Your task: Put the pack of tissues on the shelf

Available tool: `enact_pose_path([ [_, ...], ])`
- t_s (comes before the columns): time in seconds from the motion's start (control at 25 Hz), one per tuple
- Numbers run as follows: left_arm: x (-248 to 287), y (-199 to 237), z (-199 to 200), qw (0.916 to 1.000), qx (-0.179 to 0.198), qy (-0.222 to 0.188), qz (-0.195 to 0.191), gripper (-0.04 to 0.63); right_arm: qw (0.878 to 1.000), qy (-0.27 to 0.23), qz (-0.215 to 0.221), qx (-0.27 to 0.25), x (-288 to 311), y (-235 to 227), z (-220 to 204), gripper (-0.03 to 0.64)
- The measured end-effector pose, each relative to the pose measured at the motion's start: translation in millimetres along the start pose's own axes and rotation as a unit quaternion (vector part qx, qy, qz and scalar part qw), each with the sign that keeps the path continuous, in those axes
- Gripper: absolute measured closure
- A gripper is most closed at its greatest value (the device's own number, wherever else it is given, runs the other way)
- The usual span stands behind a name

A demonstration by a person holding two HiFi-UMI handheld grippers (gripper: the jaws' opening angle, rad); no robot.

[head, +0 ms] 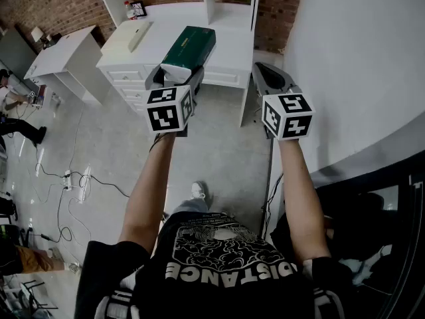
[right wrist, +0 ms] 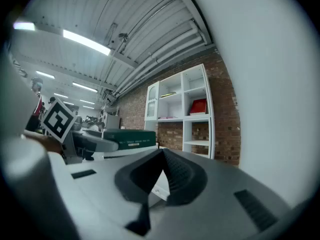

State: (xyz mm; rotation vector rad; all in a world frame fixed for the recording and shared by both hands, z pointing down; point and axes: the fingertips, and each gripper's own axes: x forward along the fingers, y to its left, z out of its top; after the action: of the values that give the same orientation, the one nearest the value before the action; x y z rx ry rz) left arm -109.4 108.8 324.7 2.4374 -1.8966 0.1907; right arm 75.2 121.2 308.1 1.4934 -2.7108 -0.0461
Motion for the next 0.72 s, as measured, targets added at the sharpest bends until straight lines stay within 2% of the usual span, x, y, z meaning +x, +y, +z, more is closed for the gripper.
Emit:
enact_pose_path([
  [0.36,30,10,-6,0.9999,0.007,0.003,-0.015,0.173,1.0,0.01,-0.005,0.003,27,-6,-13,0.614],
  [0.72,122,46,2,0.9987,0.002,-0.002,-0.05,0.173,0.999,0.025,-0.035,-0.013,108,-38,-15,0.612],
])
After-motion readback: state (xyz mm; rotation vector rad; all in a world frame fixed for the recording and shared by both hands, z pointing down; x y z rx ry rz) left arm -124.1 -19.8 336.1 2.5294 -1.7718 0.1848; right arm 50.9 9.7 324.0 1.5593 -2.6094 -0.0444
